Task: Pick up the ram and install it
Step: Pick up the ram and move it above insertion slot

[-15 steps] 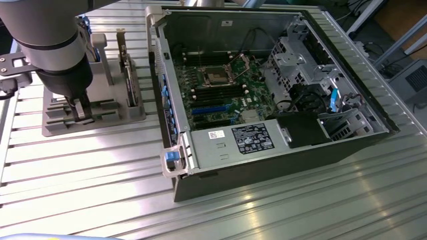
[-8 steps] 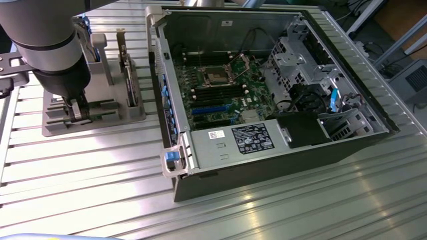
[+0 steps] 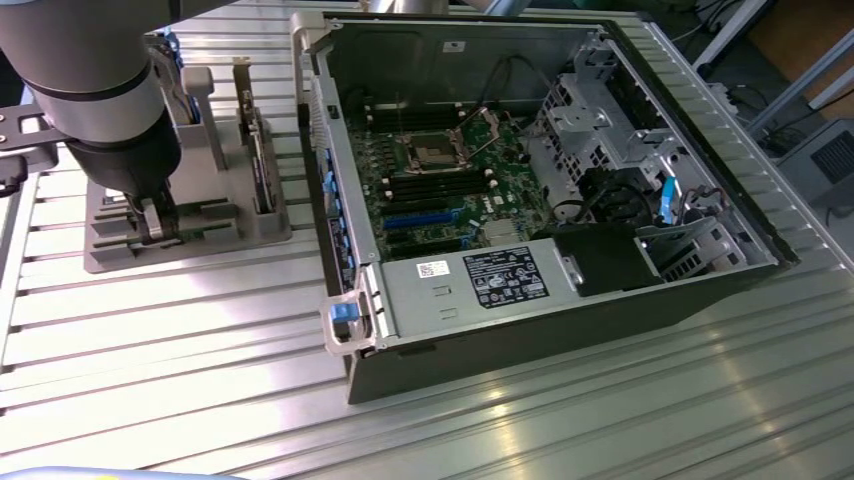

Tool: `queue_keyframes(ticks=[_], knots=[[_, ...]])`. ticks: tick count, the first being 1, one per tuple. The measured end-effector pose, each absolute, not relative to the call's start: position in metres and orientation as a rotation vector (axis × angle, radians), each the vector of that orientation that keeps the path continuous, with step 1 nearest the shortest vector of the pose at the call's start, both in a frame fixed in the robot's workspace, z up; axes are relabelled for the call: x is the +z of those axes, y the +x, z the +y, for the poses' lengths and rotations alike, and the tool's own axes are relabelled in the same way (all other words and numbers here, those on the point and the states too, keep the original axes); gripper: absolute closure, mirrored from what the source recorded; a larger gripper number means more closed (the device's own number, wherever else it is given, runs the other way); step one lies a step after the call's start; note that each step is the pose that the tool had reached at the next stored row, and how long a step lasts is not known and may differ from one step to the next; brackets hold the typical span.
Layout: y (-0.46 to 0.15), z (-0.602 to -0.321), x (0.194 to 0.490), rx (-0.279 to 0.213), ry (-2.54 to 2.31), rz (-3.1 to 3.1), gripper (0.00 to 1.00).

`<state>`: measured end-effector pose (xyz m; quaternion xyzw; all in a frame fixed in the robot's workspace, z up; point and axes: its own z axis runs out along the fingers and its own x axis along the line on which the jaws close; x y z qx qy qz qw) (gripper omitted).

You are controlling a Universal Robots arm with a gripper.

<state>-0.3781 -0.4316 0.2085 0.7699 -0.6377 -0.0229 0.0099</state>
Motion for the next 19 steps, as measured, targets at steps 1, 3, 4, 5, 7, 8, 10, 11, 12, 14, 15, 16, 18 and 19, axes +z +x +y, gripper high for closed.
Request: queue_keyframes(ticks=[1, 3, 4, 5, 7, 8, 10, 11, 12, 14, 15, 16, 18, 19], knots=[[-0.3781, -0.4316, 0.2084, -0.071, 2.404, -1.991, 0.72], [-0.3781, -0.4316, 0.2084, -0.071, 2.404, -1.991, 0.78], [-0.3781, -0.4316, 0.2084, -0.072, 2.404, -1.991, 0.84], [-0.3781, -0.4316, 0.2085, -0.072, 2.404, -1.991, 0.87], [-0.3781, -0.4316, 0.2084, -0.072, 2.404, -1.991, 0.87], [-0.3781, -0.4316, 0.2084, -0.072, 2.404, -1.991, 0.87], [-0.3781, -0.4316, 0.2084, -0.071, 2.404, -1.991, 0.87], [-0.3781, -0.4316, 0.2084, -0.072, 2.404, -1.991, 0.87], [-0.3781, -0.4316, 0.2084, -0.071, 2.404, -1.991, 0.87], [-0.3781, -0.4316, 0.2084, -0.072, 2.404, -1.991, 0.87], [-0.3781, -0.4316, 0.2084, -0.071, 2.404, -1.991, 0.87], [-0.3781, -0.4316, 0.2084, -0.071, 2.404, -1.991, 0.87], [-0.3781, -0.4316, 0.2084, -0.072, 2.404, -1.991, 0.87], [-0.3781, -0.4316, 0.2084, -0.071, 2.404, -1.991, 0.87]])
